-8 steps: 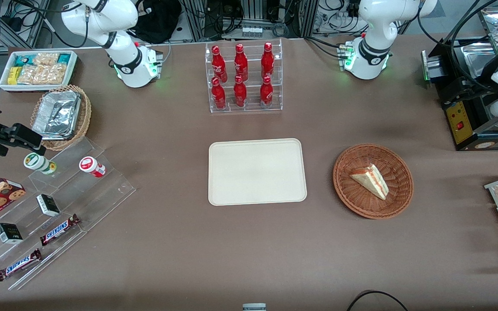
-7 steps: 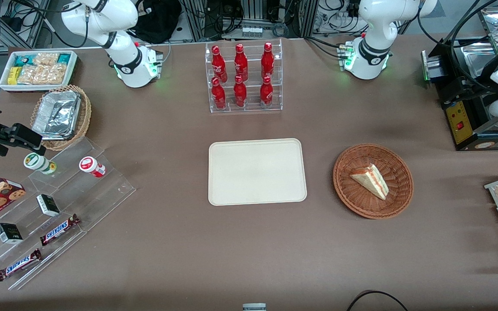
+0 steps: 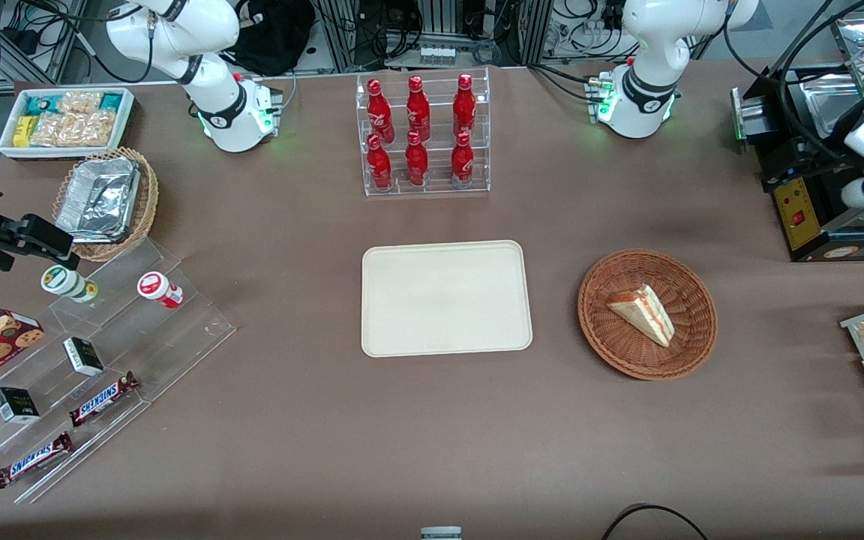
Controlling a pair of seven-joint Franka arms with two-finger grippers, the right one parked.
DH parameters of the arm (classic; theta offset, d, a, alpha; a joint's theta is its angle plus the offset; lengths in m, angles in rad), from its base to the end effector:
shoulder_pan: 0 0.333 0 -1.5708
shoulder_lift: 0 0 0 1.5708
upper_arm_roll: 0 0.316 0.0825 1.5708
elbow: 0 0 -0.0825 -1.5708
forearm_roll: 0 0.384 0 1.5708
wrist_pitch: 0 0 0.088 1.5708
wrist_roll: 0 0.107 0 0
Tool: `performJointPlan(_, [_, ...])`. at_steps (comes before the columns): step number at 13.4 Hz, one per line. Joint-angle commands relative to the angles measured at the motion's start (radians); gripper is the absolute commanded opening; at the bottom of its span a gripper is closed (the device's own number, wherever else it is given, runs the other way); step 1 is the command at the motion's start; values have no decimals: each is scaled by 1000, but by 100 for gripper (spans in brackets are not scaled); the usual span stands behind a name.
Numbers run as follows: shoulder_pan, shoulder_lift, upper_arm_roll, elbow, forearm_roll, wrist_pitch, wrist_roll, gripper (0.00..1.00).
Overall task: Place sandwich from basket to tray
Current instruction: 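Lower the open left gripper over the wrapped sandwich in the basket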
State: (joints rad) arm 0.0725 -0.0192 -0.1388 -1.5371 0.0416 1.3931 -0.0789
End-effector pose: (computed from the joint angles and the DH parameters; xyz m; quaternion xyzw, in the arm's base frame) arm 0.5287 -0.0309 0.6361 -0.9978 -0.0088 0.0607 0.0265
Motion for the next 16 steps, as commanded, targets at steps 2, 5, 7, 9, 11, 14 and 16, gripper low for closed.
performJointPlan(2, [6, 85, -1, -21, -16, 52, 13, 100])
performJointPlan(5, [6, 90, -1, -151, -16, 208, -4, 100])
performJointPlan(7, [3, 87, -1, -237, -23, 315, -51, 100])
performJointPlan(9, [-2, 85, -1, -319, -26, 418, -149, 100])
performJointPlan(11, [-3, 81, -4, -400, -25, 527, -279, 100])
performJointPlan(14, [-31, 73, -5, -523, -25, 693, -460, 100])
performJointPlan(16, [-59, 77, -5, -596, -17, 823, -643, 100])
